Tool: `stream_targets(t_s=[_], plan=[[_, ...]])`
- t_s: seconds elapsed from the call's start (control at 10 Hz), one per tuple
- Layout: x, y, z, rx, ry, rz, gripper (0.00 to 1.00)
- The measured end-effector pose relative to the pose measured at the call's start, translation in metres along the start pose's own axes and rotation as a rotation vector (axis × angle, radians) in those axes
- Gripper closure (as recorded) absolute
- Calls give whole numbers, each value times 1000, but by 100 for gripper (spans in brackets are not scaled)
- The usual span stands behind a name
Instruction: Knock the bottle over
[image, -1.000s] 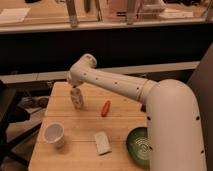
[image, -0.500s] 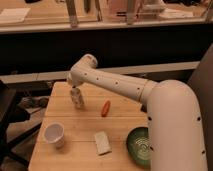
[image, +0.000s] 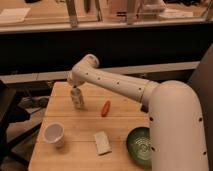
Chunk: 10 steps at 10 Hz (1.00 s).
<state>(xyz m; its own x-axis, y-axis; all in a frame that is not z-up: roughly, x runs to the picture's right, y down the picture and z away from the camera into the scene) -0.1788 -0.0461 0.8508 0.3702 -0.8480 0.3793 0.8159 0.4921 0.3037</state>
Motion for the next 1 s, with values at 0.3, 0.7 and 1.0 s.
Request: stream_targets(t_s=[0.3, 0.7, 1.0], plan=[[1, 1, -1, 12, -6, -7, 98], [2, 3, -2, 29, -17, -18, 98], [2, 5, -3, 42, -26, -25, 98]])
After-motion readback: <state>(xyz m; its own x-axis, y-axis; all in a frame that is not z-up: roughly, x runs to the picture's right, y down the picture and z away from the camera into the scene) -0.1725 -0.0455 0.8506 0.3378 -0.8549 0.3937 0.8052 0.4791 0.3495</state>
